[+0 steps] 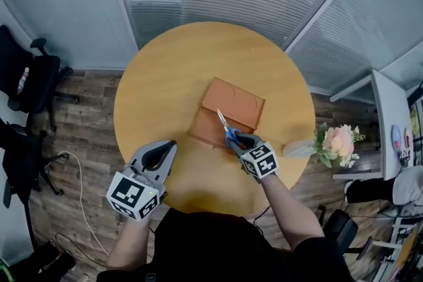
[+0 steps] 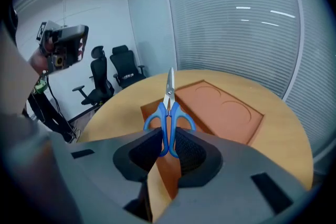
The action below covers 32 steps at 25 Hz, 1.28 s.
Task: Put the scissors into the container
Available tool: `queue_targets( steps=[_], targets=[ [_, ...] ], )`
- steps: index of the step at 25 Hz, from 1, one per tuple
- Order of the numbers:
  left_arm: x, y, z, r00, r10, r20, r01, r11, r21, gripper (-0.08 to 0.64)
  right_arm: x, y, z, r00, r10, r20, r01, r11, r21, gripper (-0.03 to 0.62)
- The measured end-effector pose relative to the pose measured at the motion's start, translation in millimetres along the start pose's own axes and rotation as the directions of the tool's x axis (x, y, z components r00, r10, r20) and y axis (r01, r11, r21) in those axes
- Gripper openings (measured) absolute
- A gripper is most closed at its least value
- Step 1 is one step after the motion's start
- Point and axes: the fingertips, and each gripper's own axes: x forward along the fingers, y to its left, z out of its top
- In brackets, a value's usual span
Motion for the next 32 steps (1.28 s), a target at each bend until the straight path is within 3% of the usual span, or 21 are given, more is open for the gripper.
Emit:
queue_targets(
  steps=[4,9,15,18,26,32],
  targets=[
    [0.2,-5.2,-7.0,1.000,0.009,-0.013,-0.009,1.000,-0.015,0.014,28.1,-2.6,-30.4,0.986,0.001,-0.164,-0.012,0.998,-0.067,0.092],
    [-0.1,-6.1,-10.2,1.000,0.014,-0.024,-0.015,1.000,-0.019,0.014,54.1,-14.0,-55.6,0.939,-0.026,-0.342,-0.016,0.993,-0.120,0.092],
    [-6.7,3.1,-16.6,0.999,0.036,-0.032,-0.037,0.999,-0.032,0.014,62.8,-19.7,-67.6,0.883,-0.072,-0.464,-0.004,0.987,-0.160,0.093],
    [-7.6,6.5,-19.3,0.999,0.034,-0.036,-0.035,0.999,-0.036,0.014,65.3,-22.3,-69.7,0.868,-0.086,-0.490,0.007,0.987,-0.160,0.094],
    [-12.3,11.3,-11.5,1.000,0.019,-0.021,-0.019,1.000,-0.021,0.014,59.9,-21.4,-73.6,0.866,-0.087,-0.493,0.036,0.993,-0.113,0.095],
    [-20.9,19.2,-6.7,1.000,0.001,-0.016,-0.001,1.000,-0.004,0.014,50.6,-23.1,-45.9,0.926,-0.104,-0.363,0.090,0.994,-0.054,0.095]
  ],
)
